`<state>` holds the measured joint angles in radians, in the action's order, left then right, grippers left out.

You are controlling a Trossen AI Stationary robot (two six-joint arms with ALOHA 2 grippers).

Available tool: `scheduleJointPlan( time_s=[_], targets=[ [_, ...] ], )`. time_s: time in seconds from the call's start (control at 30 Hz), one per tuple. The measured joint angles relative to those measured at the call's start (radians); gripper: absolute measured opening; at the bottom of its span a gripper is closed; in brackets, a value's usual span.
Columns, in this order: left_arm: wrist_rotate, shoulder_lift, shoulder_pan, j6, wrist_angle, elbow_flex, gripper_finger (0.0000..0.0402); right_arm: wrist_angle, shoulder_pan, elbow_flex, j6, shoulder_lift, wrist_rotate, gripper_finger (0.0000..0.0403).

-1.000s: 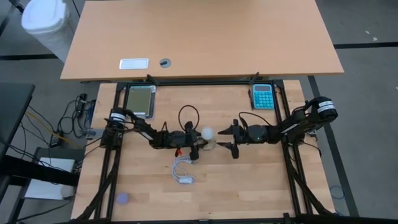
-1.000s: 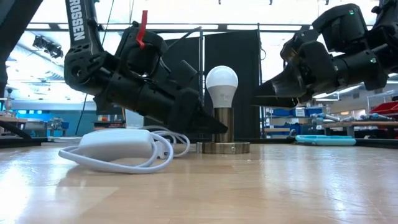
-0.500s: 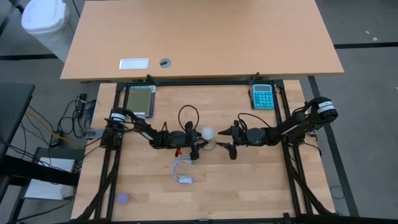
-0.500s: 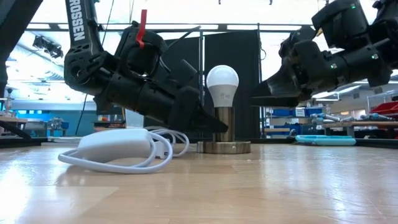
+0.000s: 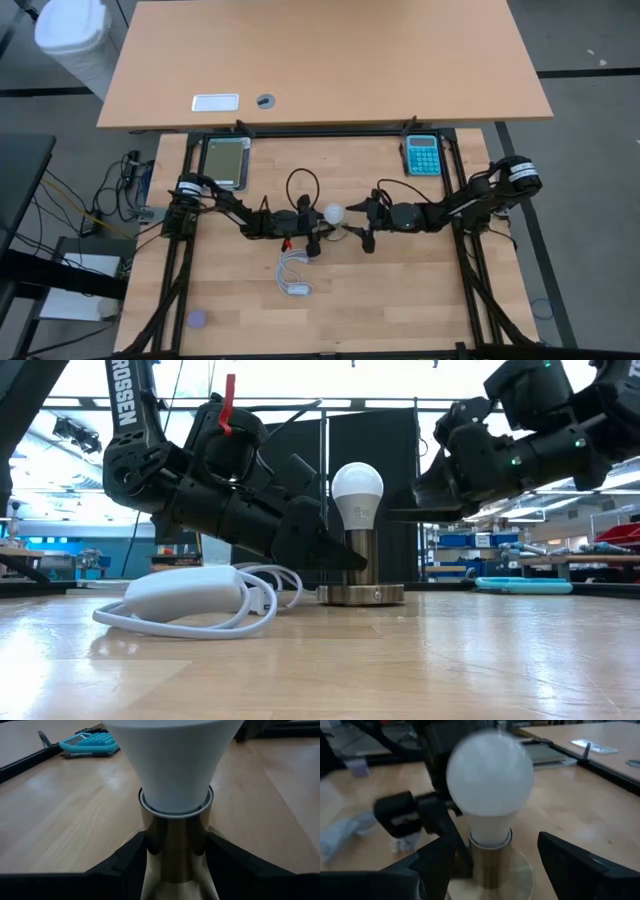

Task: Screw lightbulb
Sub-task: Remove the white lightbulb from the silver lamp

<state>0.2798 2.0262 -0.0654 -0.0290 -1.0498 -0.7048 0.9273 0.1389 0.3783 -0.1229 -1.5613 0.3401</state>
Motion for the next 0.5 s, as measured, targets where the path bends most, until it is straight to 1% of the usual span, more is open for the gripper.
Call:
scheduleJointPlan(
  time_s=[0.1, 0.2, 0.3, 0.5],
  targets=[
    [0.017, 0.010, 0.000, 0.001, -0.001, 0.000, 0.0188, 0.020, -0.024, 0.000, 0.008, -0.052, -0.009, 0.0284],
    [0.019, 0.009, 0.000, -0.001, 0.012, 0.000, 0.0188, 0.134, -0.030, 0.000, -0.001, -0.118, -0.039, 0.0283],
    [0.020, 0.009, 0.000, -0.001, 0.009, -0.001, 0.0188, 0.227, -0.024, 0.001, 0.000, -0.177, -0.043, 0.0282],
    [0.020, 0.009, 0.000, -0.002, 0.015, -0.001, 0.0188, 0.251, -0.022, 0.058, 0.011, -0.264, -0.048, 0.0282]
  ],
)
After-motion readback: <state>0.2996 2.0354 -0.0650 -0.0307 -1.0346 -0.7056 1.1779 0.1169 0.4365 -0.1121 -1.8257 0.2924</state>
